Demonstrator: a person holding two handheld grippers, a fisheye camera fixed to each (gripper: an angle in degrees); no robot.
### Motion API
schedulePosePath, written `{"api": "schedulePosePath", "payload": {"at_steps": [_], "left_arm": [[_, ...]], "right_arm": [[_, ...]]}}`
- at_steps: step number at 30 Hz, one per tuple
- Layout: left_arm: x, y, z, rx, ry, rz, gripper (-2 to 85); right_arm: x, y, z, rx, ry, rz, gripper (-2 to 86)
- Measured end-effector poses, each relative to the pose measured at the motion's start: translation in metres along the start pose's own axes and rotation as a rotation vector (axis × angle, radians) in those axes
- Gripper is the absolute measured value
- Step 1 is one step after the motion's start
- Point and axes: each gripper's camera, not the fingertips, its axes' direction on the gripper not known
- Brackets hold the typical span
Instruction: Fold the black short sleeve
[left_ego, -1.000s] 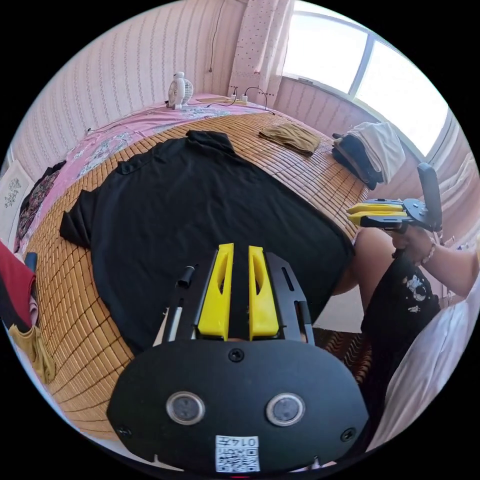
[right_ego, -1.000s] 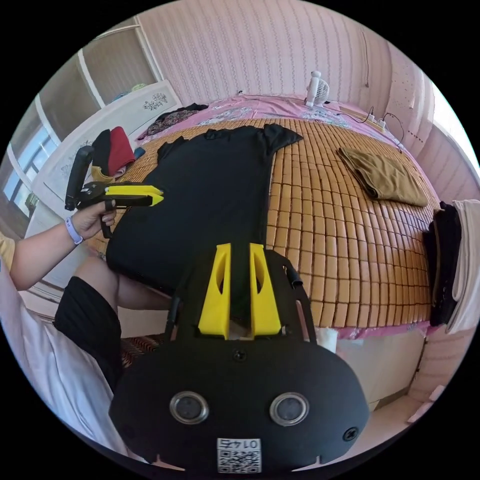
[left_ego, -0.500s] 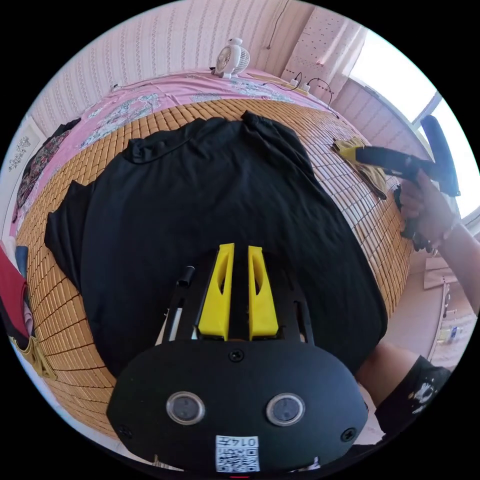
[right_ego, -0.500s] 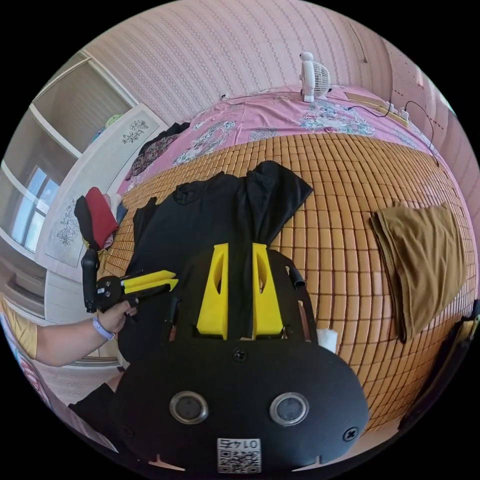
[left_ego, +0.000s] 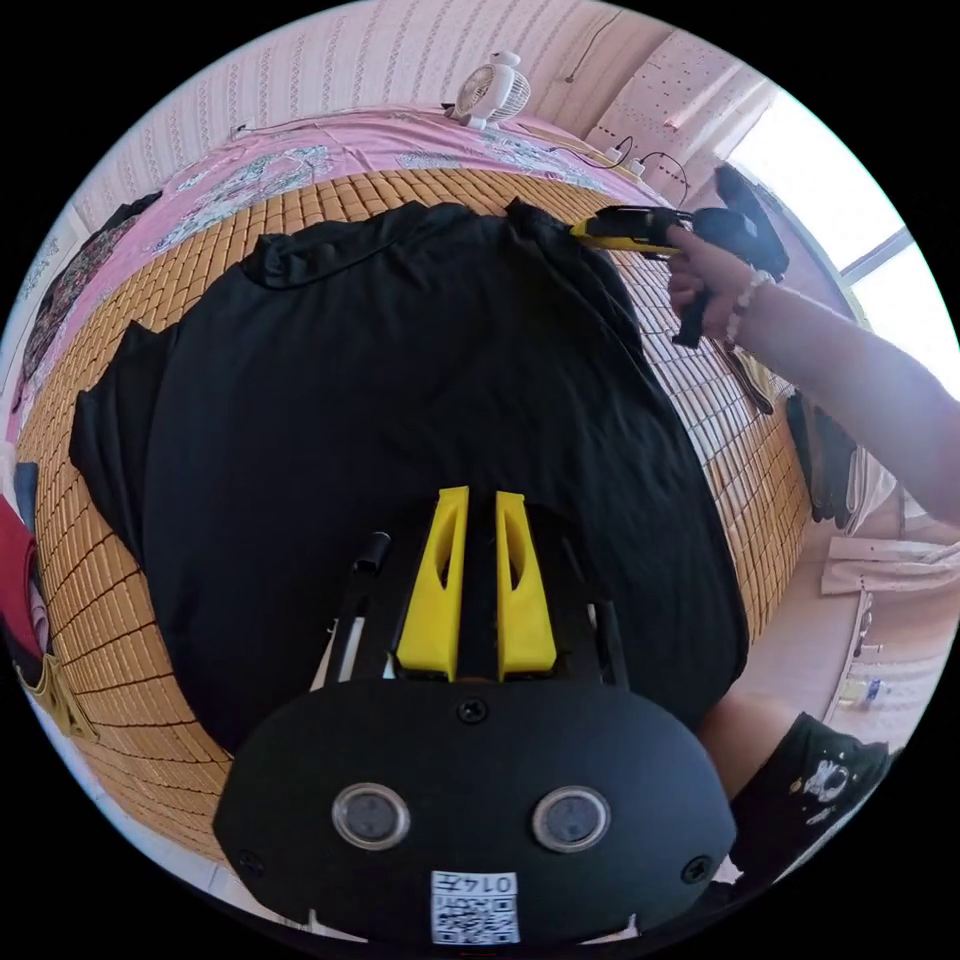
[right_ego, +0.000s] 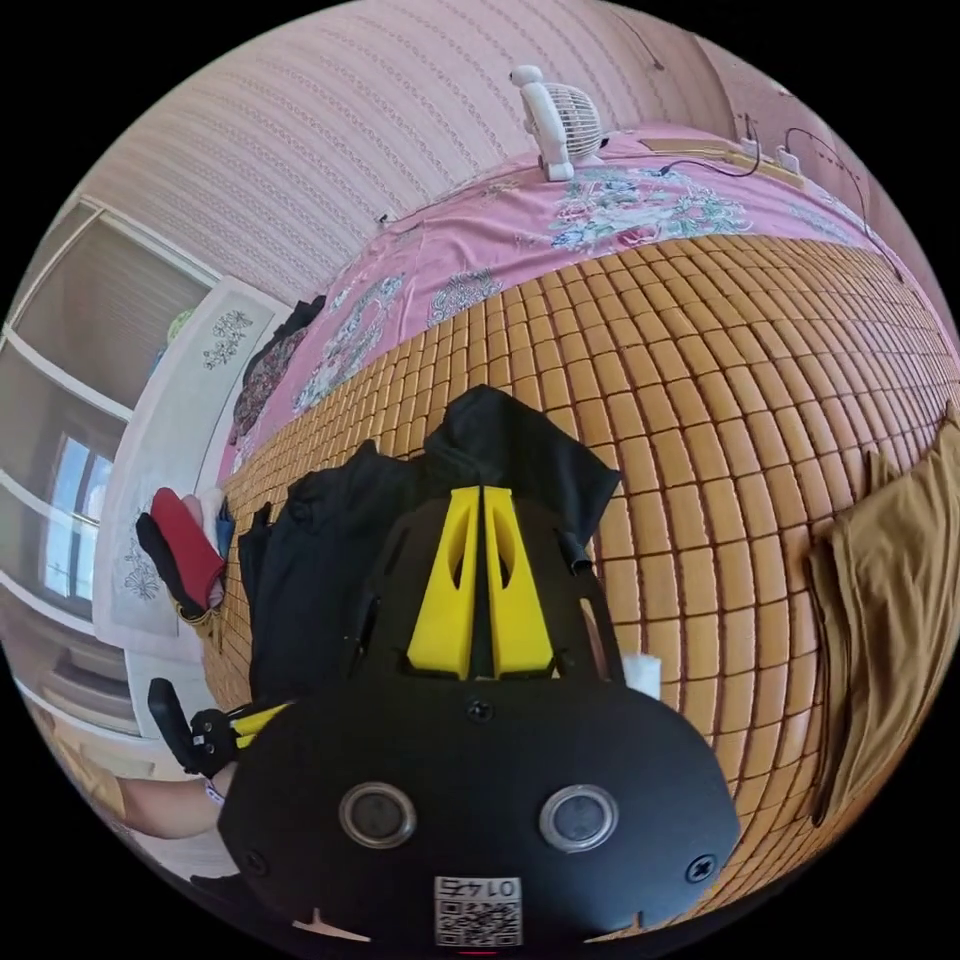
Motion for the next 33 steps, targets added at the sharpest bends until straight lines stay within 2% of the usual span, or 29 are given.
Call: {"api": "schedulePosePath", "payload": {"at_steps": [3, 5, 7, 10, 15, 21, 28, 30, 33], "left_arm": [[-0.001, -0.013, -0.014, 0.047, -0.039, -0.055, 5.1], [0.001, -0.025, -0.026, 0.087, -0.027, -0.058, 5.0], [0.008, -0.038, -0.037, 0.133, -0.002, -0.03, 5.0], [0.026, -0.069, -0.043, 0.163, 0.053, 0.053, 5.1], [0.078, -0.137, -0.026, 0.153, 0.16, 0.248, 5.4], [0.155, -0.218, 0.013, 0.072, 0.232, 0.454, 7.0], [0.217, -0.277, 0.062, -0.041, 0.17, 0.543, 7.6], [0.224, -0.287, 0.084, -0.136, 0.132, 0.543, 5.3], [0.22, -0.287, 0.082, -0.112, 0.136, 0.539, 1.6]], "right_arm": [[0.021, 0.029, -0.052, 0.135, -0.051, 0.066, 0.5], [0.04, 0.066, -0.103, 0.237, 0.006, 0.155, 1.0], [0.054, 0.097, -0.127, 0.249, 0.096, 0.222, 1.8], [0.078, 0.136, -0.138, 0.166, 0.194, 0.273, 4.2], [0.096, 0.158, -0.136, 0.11, 0.213, 0.27, 6.8], [0.088, 0.127, -0.107, 0.074, 0.229, 0.158, 7.3], [0.082, 0.091, -0.067, -0.004, 0.275, 0.162, 3.0], [0.078, 0.086, -0.061, -0.02, 0.273, 0.147, 2.0], [0.07, 0.08, -0.054, -0.028, 0.29, 0.126, 1.0]]}}
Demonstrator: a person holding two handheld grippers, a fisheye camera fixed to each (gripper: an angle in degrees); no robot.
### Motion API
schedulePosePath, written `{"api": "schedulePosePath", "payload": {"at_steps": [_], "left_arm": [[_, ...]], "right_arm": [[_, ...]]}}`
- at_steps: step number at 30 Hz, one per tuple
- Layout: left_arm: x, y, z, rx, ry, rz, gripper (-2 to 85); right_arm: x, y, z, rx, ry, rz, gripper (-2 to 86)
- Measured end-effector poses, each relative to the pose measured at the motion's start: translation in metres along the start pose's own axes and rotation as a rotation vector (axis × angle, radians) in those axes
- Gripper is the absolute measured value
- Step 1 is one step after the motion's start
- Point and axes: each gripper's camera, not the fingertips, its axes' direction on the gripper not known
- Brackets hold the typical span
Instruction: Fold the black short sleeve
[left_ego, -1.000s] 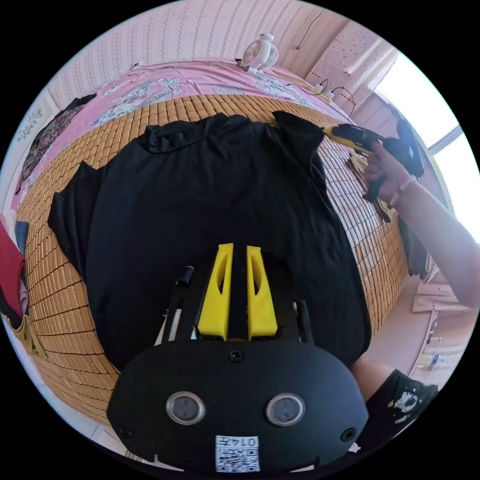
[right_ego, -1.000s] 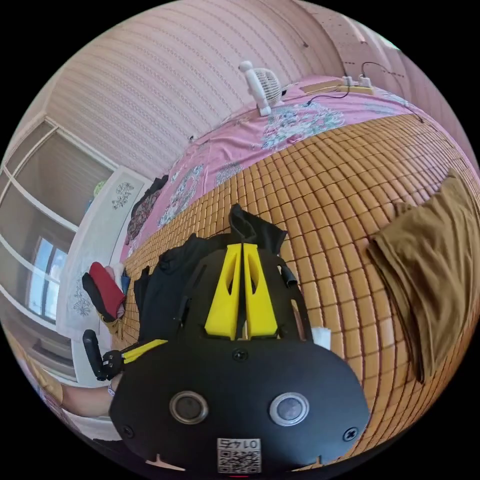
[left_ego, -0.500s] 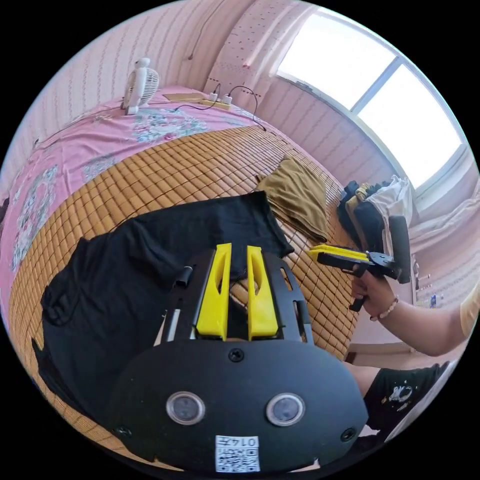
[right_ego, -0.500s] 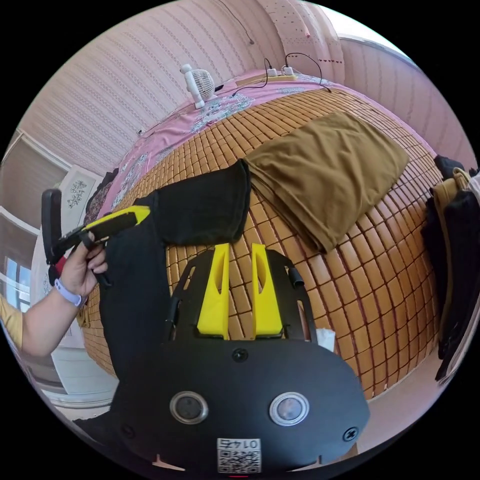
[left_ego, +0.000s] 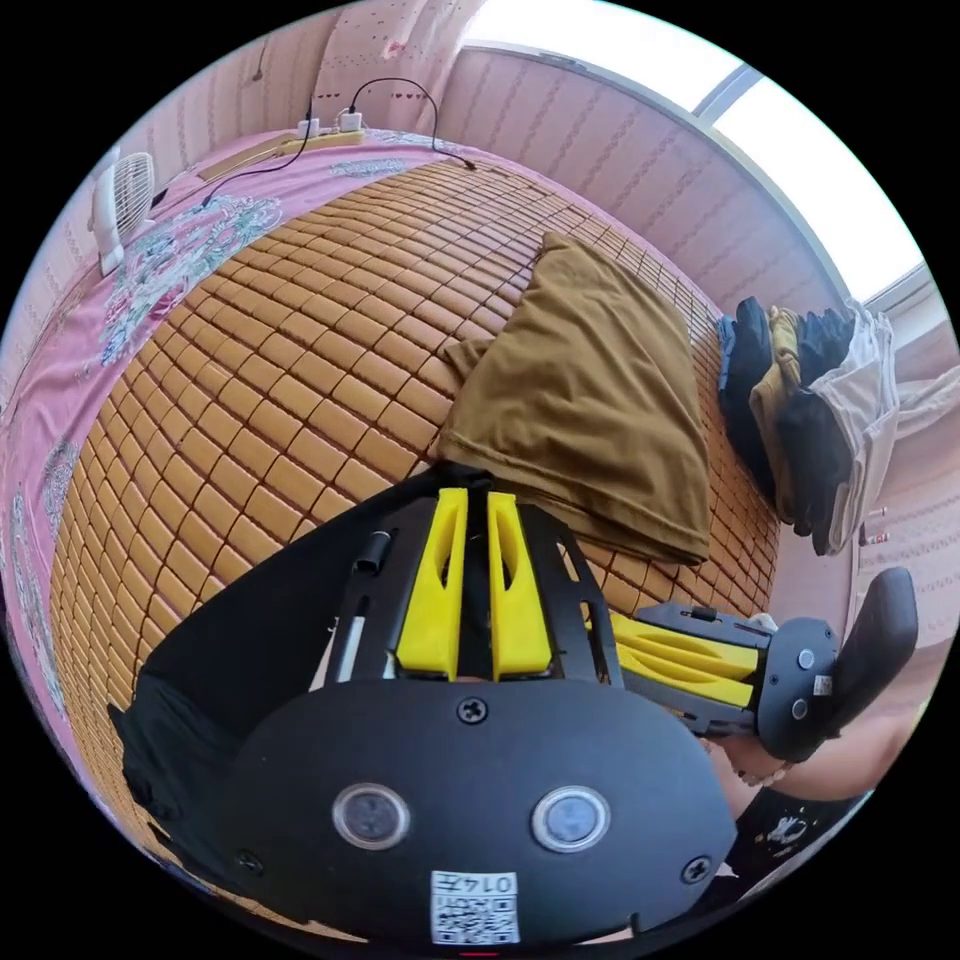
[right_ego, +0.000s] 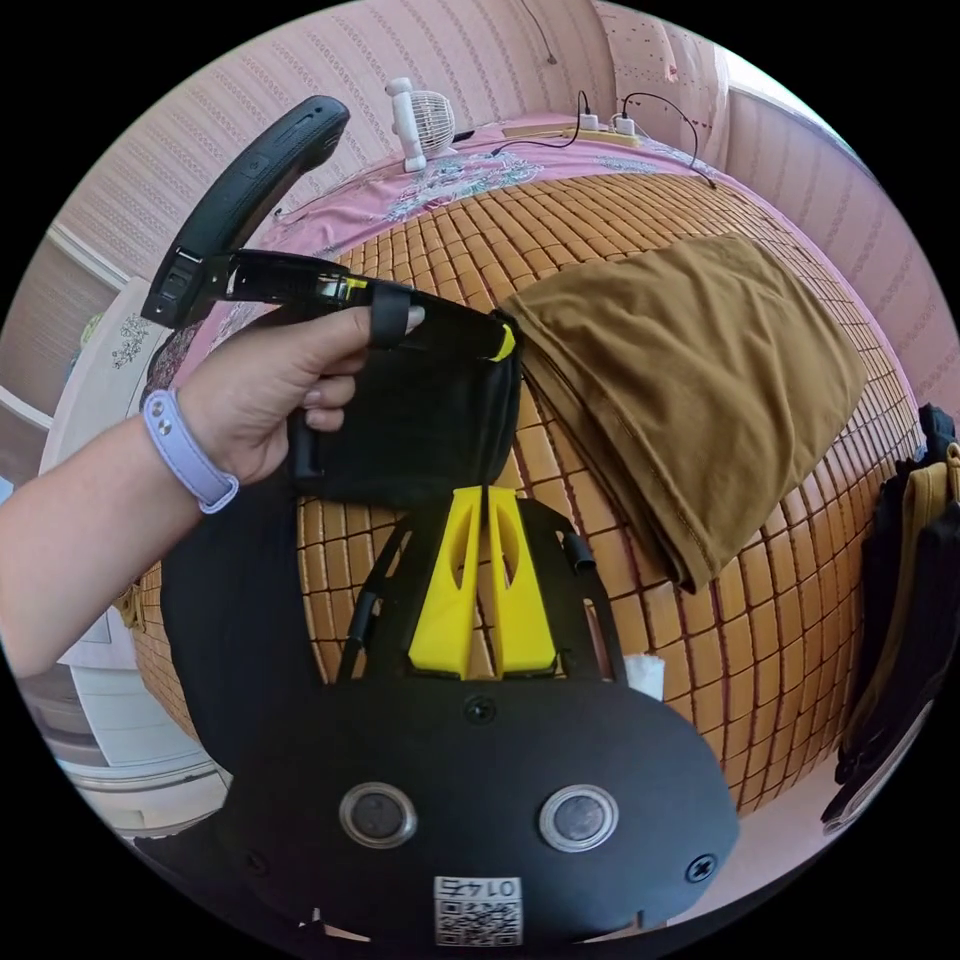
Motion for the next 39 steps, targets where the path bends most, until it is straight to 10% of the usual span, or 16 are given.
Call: {"api": "schedulePosePath", "payload": {"at_steps": [20, 39], "left_arm": [[-0.045, 0.168, -0.159, 0.304, -0.024, -0.047, 5.8], [-0.154, 0.592, -0.289, 0.404, -0.242, -1.028, 5.9]], "right_arm": [[-0.073, -0.021, 0.008, 0.036, 0.108, 0.078, 1.7], [-0.486, -0.092, 0.073, 0.036, -0.14, -0.702, 3.8]]}}
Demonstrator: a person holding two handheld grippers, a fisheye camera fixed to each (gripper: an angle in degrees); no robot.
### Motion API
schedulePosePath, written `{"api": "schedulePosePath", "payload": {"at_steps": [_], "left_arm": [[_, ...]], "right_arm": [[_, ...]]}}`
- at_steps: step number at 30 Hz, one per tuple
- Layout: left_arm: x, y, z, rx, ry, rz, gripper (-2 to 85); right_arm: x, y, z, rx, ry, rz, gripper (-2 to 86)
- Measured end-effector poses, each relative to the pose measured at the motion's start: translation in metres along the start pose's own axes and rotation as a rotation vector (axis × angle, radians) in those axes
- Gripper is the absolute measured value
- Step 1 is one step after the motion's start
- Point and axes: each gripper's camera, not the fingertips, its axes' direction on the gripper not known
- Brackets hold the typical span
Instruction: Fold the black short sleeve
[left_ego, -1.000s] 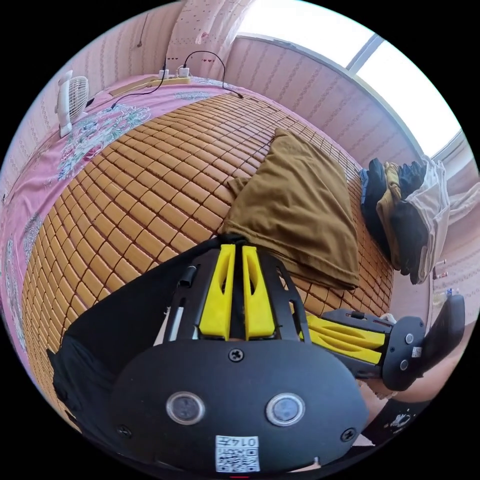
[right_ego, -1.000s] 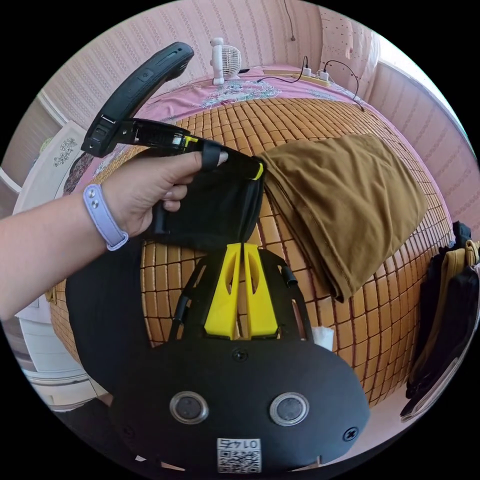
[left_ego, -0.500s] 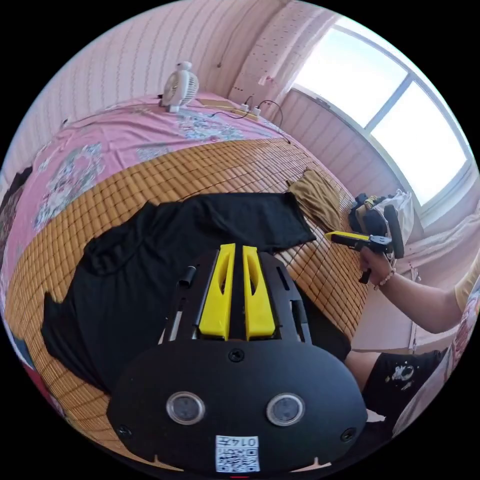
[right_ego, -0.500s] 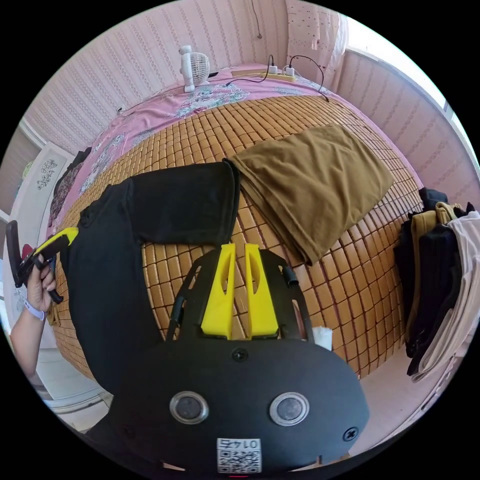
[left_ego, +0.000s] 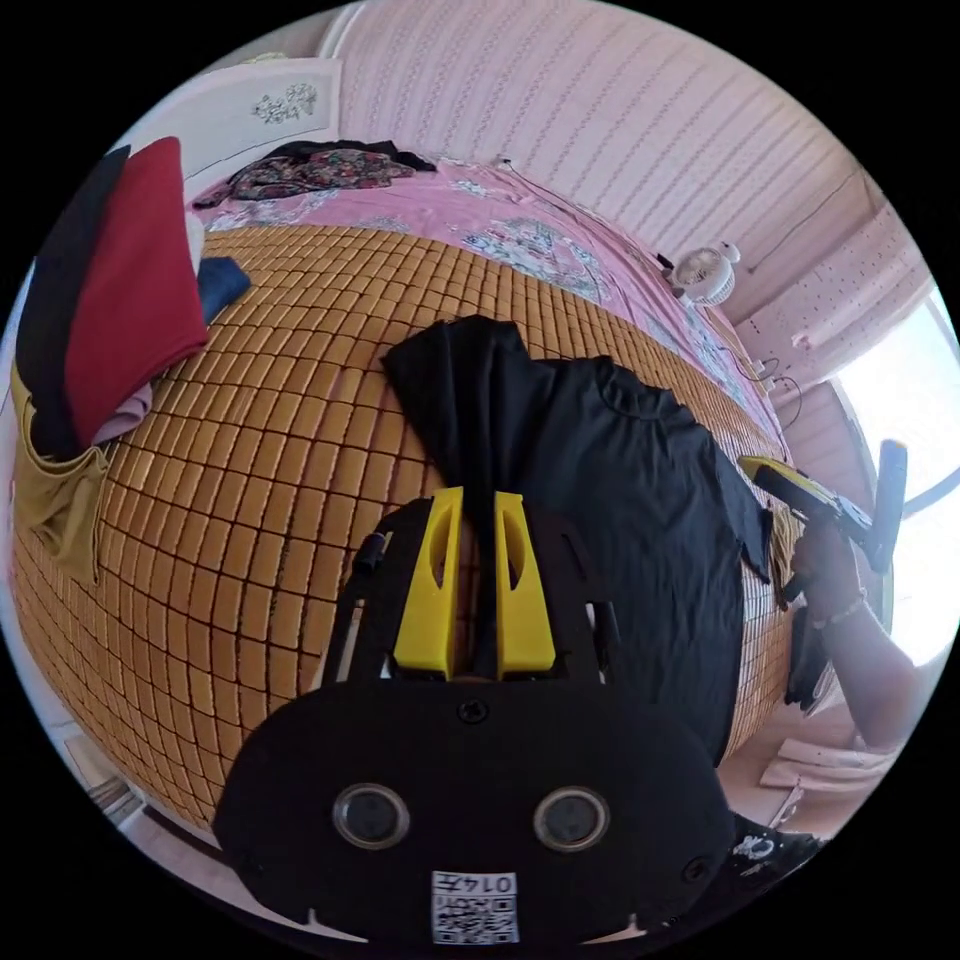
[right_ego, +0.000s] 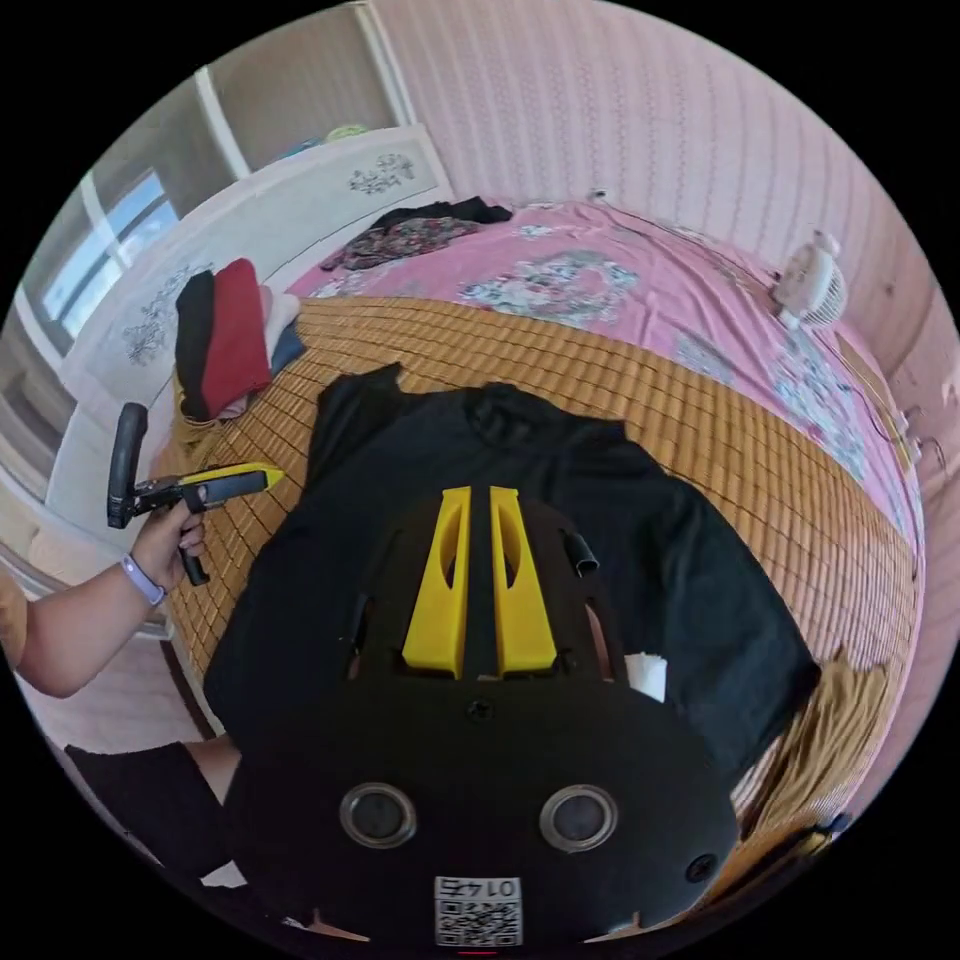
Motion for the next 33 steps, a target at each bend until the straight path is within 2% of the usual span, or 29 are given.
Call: {"api": "schedulePosePath", "payload": {"at_steps": [2, 6, 10, 12, 15, 17, 19, 22, 24, 29, 33], "left_arm": [[-0.02, 0.0, -0.007, 0.02, 0.029, -0.043, 6.1], [-0.051, -0.003, -0.01, 0.024, 0.096, -0.088, 6.9], [-0.062, -0.014, -0.011, 0.013, 0.102, -0.093, 7.8], [-0.074, -0.023, -0.023, 0.045, 0.045, -0.11, 7.8], [-0.099, -0.035, -0.036, 0.1, 0.062, -0.145, 8.1], [-0.112, -0.045, -0.034, 0.083, 0.104, -0.155, 8.2], [-0.119, -0.055, -0.026, 0.026, 0.147, -0.158, 6.4], [-0.133, -0.062, -0.023, -0.044, 0.147, -0.174, 0.3], [-0.146, -0.053, -0.037, -0.026, 0.139, -0.208, -0.6], [-0.163, 0.004, -0.099, 0.092, 0.089, -0.226, -0.8], [-0.181, 0.06, -0.133, 0.114, 0.005, -0.318, 1.2]], "right_arm": [[-0.047, -0.059, 0.041, -0.026, -0.113, -0.108, 4.9], [-0.112, -0.133, 0.101, -0.087, -0.23, -0.177, 6.7], [-0.163, -0.206, 0.163, -0.108, -0.082, -0.187, 8.7], [-0.17, -0.234, 0.19, -0.153, -0.063, -0.168, 9.0], [-0.177, -0.269, 0.225, -0.211, -0.013, -0.158, 7.3], [-0.185, -0.284, 0.257, -0.338, -0.039, -0.194, 4.8], [-0.19, -0.292, 0.26, -0.325, -0.038, -0.228, 0.8], [-0.204, -0.307, 0.267, -0.365, -0.089, -0.311, -0.4], [-0.22, -0.317, 0.256, -0.297, -0.122, -0.396, -0.5], [-0.294, -0.34, 0.22, -0.149, -0.422, -0.7, 1.1], [-0.313, -0.339, 0.221, -0.13, -0.42, -0.723, 4.9]]}}
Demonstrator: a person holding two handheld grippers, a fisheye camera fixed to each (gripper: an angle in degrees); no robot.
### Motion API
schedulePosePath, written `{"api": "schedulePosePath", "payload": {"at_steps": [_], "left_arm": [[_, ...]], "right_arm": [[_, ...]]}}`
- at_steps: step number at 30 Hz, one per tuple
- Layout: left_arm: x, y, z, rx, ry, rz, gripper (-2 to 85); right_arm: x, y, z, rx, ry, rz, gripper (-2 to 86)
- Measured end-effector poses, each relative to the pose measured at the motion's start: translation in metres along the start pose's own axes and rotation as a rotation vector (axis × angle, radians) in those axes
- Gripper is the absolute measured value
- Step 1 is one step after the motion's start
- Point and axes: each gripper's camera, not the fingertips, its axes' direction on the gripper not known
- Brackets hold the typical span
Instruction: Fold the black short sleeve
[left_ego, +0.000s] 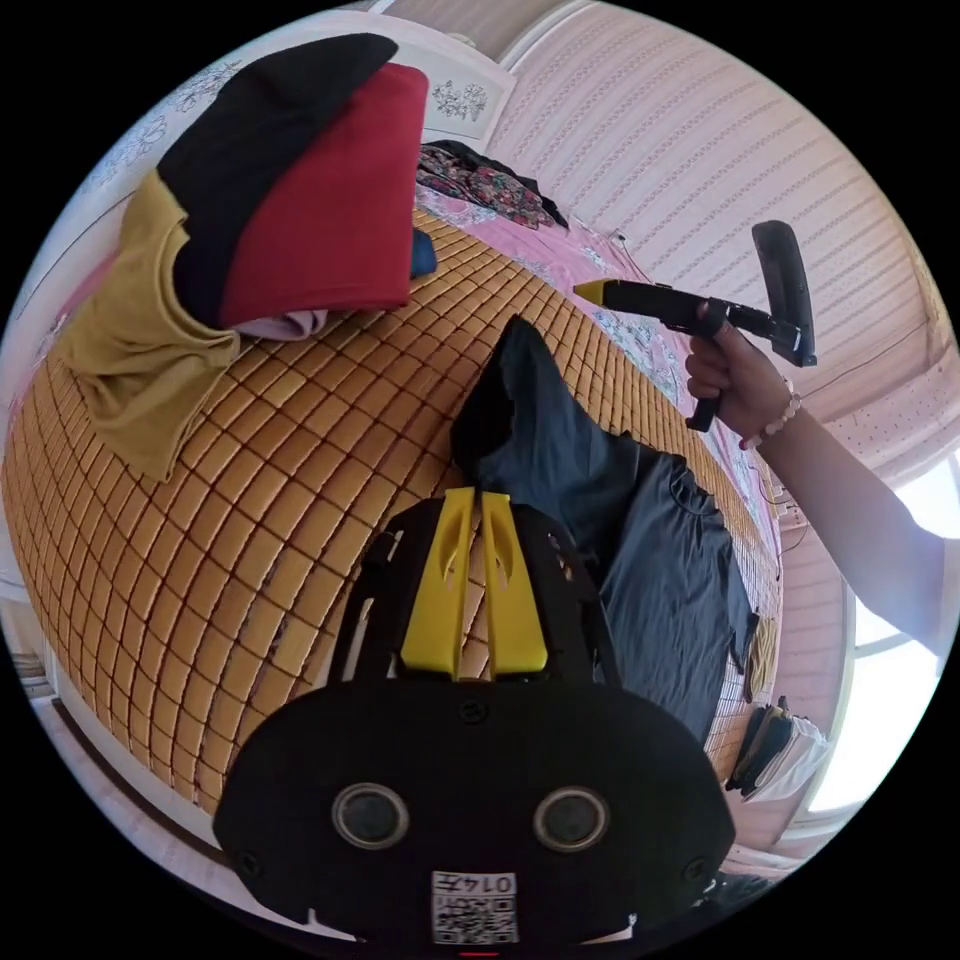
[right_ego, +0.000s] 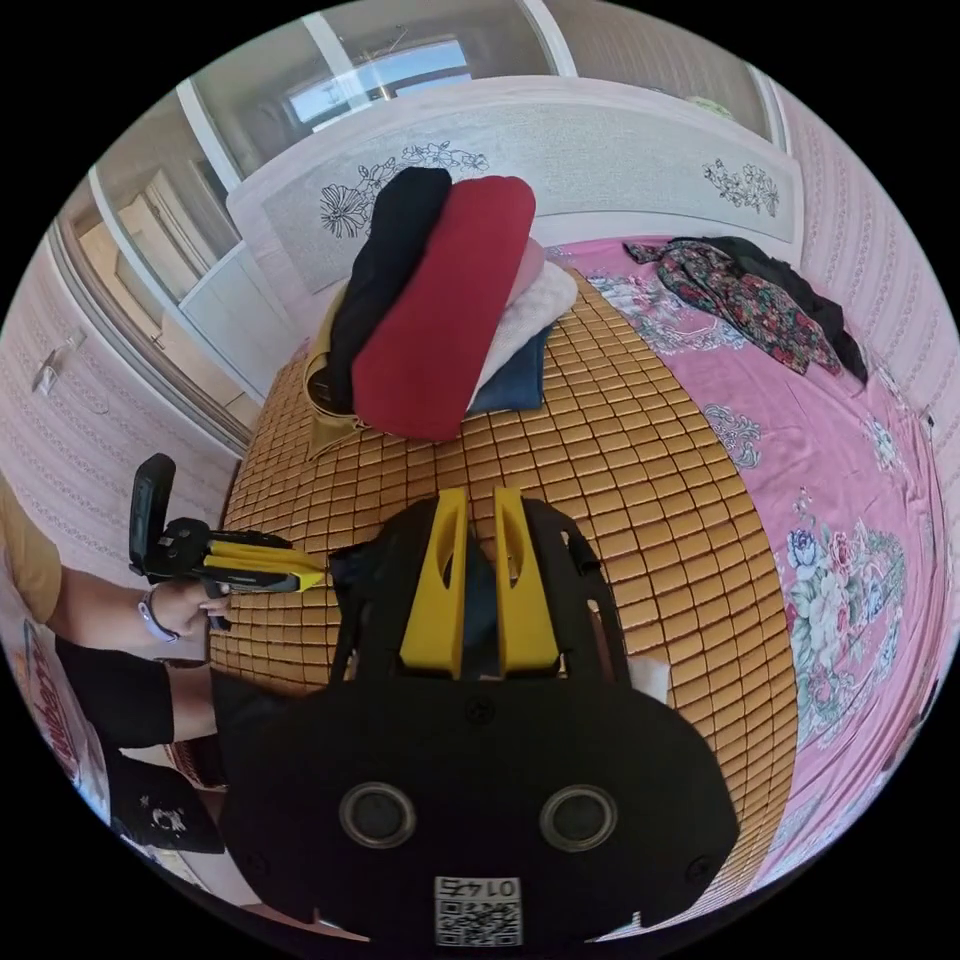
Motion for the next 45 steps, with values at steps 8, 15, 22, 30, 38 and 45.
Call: {"api": "schedulePosePath", "payload": {"at_steps": [8, 15, 22, 30, 38, 45], "left_arm": [[-0.02, 0.02, -0.017, 0.017, 0.003, -0.014, 7.9], [-0.032, -0.009, 0.019, -0.12, -0.067, 0.013, 4.2], [-0.038, 0.003, -0.002, -0.052, -0.088, 0.042, -0.7], [-0.063, 0.027, 0.004, -0.062, 0.045, -0.066, 4.6], [-0.06, 0.043, -0.002, -0.022, 0.021, -0.065, 8.7], [-0.033, 0.045, 0.024, -0.038, -0.107, 0.09, 5.7]], "right_arm": [[-0.032, 0.012, 0.063, -0.13, 0.039, 0.124, 6.9], [-0.07, -0.026, 0.132, -0.189, 0.117, 0.185, 6.4], [-0.103, -0.056, 0.148, -0.184, 0.112, 0.086, 1.8], [-0.131, -0.052, 0.137, -0.167, 0.133, 0.061, 5.1], [-0.17, -0.051, 0.141, -0.19, 0.164, 0.0, 7.5], [-0.191, -0.035, 0.162, -0.28, 0.267, -0.018, 7.4]]}}
